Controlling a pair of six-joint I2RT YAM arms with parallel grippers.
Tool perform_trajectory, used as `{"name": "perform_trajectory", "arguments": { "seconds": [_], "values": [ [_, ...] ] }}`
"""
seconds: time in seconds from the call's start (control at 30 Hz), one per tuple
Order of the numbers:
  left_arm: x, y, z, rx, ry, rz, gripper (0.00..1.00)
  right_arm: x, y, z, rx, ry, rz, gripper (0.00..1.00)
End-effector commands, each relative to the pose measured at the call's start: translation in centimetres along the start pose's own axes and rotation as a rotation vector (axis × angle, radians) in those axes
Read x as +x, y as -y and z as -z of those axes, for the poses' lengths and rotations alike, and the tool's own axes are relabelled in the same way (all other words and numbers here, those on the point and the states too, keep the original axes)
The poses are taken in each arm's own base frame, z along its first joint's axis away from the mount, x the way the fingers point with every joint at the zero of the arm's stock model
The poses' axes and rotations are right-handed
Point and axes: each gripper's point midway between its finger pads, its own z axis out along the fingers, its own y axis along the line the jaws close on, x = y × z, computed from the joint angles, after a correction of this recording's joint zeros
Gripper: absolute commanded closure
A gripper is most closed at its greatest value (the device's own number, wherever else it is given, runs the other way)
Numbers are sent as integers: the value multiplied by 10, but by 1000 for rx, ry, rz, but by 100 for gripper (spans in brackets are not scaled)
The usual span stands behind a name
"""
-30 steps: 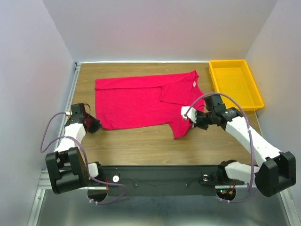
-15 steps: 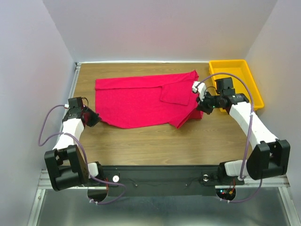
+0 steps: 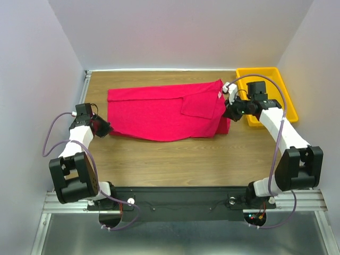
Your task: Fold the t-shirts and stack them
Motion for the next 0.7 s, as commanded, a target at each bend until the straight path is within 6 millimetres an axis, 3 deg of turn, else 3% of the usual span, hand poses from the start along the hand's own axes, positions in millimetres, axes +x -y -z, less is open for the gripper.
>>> {"name": "perform_trajectory", "arguments": {
  "seconds": [0.0,0.5,0.67],
  "values": [
    [-21,14,1,31,39,-18,100,-30,27,7,72,85,4,99],
    [-38,22,-16,26,31,-18,100,-36,59,-6,98,99,-83,99],
    [-45,24,-25,15,25,-18,100,-46,69,-12,93,113,-104,99]
  ]
}}
